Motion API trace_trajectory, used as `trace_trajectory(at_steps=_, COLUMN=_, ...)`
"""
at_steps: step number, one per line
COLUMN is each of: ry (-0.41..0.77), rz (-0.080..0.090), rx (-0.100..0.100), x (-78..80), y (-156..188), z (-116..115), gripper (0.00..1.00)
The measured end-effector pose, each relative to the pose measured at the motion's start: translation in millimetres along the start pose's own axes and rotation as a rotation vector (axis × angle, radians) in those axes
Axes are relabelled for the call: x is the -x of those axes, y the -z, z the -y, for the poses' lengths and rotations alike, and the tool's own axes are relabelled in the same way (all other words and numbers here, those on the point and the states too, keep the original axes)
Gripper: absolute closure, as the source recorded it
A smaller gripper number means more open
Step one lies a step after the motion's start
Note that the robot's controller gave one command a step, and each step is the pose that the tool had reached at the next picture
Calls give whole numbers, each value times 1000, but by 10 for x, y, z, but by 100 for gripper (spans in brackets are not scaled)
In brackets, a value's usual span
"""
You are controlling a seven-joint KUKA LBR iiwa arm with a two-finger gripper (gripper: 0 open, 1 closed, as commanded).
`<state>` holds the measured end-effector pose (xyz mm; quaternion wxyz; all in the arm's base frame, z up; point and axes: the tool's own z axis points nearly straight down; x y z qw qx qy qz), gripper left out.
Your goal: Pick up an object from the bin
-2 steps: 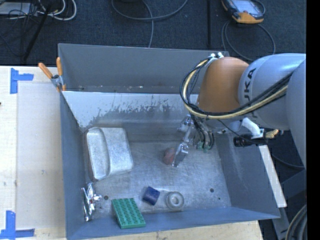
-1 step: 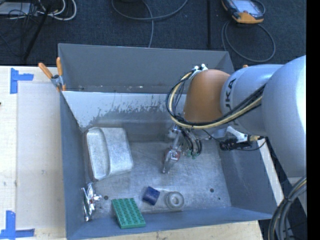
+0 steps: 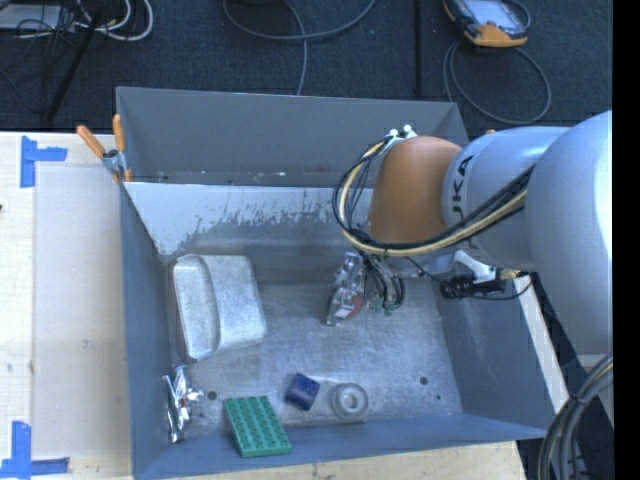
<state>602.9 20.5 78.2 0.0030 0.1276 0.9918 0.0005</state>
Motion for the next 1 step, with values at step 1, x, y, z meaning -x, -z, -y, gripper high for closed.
trace_trajectory(at_steps=1, ry=1, rz=3, rx=1, x=-18, y=1738, z=84, gripper=100)
